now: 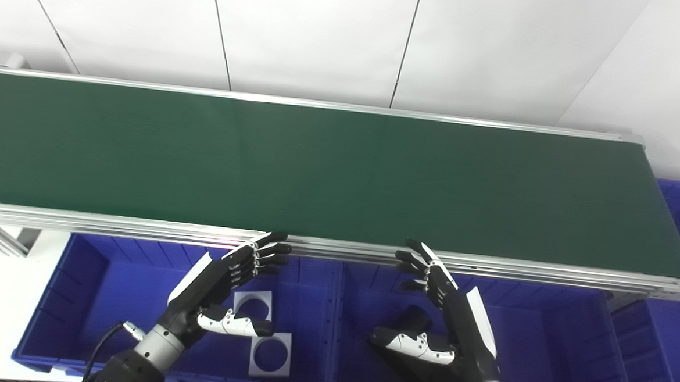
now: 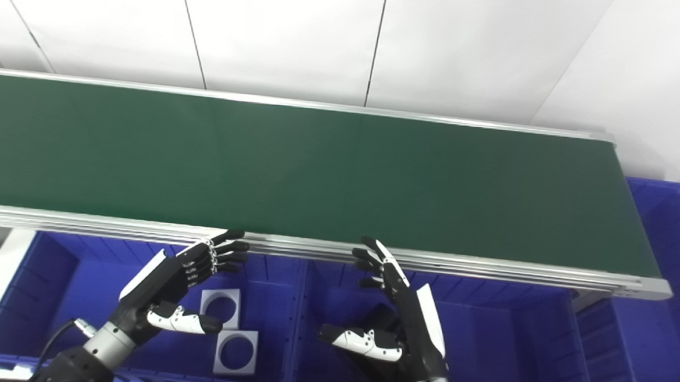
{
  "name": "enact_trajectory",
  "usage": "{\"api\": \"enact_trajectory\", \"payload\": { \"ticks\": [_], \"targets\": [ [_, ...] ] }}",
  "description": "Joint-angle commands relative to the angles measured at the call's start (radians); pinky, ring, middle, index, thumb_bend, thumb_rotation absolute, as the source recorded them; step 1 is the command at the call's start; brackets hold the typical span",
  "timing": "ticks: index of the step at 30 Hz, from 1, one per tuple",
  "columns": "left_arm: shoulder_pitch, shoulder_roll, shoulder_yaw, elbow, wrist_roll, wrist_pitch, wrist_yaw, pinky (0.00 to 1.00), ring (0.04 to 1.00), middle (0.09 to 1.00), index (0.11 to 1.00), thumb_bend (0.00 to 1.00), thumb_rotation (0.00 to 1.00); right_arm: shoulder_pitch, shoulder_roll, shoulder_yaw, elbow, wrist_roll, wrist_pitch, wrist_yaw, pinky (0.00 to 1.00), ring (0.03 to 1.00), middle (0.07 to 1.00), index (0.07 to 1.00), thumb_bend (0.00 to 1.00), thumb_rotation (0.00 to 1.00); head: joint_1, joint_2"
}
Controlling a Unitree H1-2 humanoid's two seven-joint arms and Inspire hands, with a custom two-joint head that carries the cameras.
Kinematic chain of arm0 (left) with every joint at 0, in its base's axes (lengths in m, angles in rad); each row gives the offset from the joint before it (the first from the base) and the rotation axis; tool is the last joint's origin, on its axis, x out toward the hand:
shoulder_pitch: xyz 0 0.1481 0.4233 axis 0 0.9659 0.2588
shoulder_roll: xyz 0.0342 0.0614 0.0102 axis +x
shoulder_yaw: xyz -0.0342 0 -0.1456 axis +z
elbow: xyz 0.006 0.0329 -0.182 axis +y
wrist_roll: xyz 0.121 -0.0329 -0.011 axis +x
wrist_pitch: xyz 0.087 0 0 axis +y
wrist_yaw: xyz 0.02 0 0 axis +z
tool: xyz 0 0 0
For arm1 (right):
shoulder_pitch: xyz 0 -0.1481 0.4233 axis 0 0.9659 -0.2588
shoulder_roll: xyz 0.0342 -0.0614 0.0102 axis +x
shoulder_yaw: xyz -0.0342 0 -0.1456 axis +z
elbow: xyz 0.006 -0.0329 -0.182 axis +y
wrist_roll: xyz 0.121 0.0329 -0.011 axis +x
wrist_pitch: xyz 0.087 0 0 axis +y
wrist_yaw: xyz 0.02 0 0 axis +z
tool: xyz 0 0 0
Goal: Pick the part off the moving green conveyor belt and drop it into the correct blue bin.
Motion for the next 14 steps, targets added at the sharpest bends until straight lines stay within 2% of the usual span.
{"api": "enact_trajectory", "payload": {
  "ticks": [1, 6, 14],
  "targets": [
    [-0.005, -0.004, 0.001, -0.017, 0.024, -0.018, 0.012, 0.78, 0.818, 0.849, 0.875, 0.94, 0.33, -0.011, 0.006, 0.000, -0.020, 0.008, -0.006, -0.005, 0.68, 0.801, 0.831, 0.905, 0.92, 0.42, 0.000, 0.000],
    [-0.013, -0.010, 0.004, 0.003, 0.043, -0.041, 0.017, 0.78, 0.816, 0.843, 0.871, 0.92, 0.31, -0.012, 0.009, 0.000, -0.016, 0.007, -0.007, -0.008, 0.69, 0.801, 0.830, 0.904, 0.92, 0.42, -0.003, -0.002],
    [-0.015, -0.023, 0.015, 0.007, 0.028, -0.034, 0.014, 0.77, 0.813, 0.837, 0.859, 0.93, 0.31, -0.013, 0.009, -0.002, -0.016, 0.008, -0.004, -0.009, 0.68, 0.799, 0.826, 0.901, 0.91, 0.42, -0.001, -0.002]
  ]
}}
